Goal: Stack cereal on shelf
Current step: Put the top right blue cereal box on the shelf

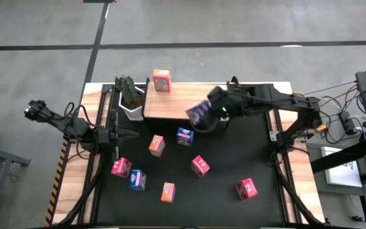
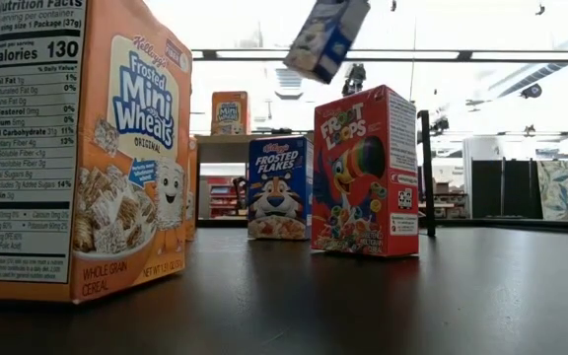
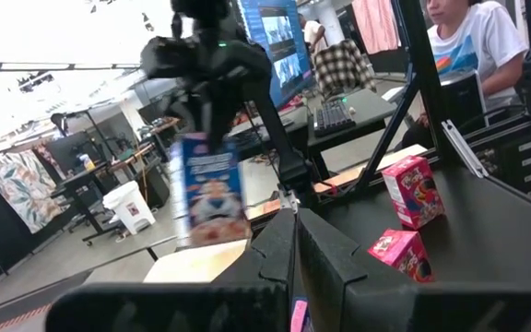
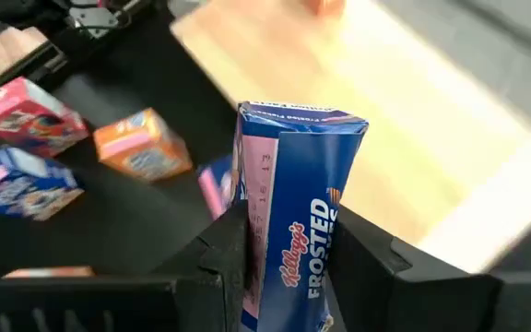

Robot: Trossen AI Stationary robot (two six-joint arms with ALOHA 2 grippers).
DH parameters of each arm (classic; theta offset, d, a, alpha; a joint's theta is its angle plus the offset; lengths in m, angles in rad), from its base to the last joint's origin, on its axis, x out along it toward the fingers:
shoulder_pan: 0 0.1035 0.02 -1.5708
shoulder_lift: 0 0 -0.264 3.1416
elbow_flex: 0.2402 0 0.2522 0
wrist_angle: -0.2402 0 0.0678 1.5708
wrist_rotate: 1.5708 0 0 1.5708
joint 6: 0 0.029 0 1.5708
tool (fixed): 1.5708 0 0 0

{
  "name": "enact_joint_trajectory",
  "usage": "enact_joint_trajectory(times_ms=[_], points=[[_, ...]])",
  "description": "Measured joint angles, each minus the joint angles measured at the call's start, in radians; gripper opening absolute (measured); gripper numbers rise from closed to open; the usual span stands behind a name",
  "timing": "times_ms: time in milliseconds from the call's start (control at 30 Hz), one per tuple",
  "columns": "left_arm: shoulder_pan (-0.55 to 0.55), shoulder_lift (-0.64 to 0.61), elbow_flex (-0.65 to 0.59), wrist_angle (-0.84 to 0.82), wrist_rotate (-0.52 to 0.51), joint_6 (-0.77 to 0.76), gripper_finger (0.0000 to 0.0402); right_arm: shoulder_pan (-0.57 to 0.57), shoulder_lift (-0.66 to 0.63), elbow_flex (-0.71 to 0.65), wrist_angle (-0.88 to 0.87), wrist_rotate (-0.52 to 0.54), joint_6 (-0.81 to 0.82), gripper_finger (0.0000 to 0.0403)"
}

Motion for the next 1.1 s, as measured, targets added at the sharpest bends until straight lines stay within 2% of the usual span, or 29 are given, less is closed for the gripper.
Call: enact_joint_trajectory(times_ms=[133,267,367,467,767,1100], points=[[0.0,0.0,0.0,0.002,0.0,0.003,0.0,-0.096,0.096,0.097,-0.004,-0.018,-0.247,0.0116],[0.0,0.0,0.0,0.003,0.0,0.004,0.0,-0.2,0.196,0.203,-0.036,-0.135,-0.52,0.0116],[0.0,0.0,0.0,0.004,0.0,0.014,0.0,-0.268,0.262,0.294,-0.065,-0.181,-0.618,0.0116],[0.0,0.0,0.0,0.006,0.0,0.016,0.0,-0.318,0.319,0.355,-0.114,-0.213,-0.677,0.0116],[0.0,0.002,0.0,0.006,0.0,0.018,0.0,-0.359,0.358,0.345,-0.122,-0.229,-0.766,0.0122],[0.0,0.002,0.0,0.006,0.0,0.018,0.0,-0.36,0.373,0.345,-0.054,-0.21,-0.786,0.0196]])
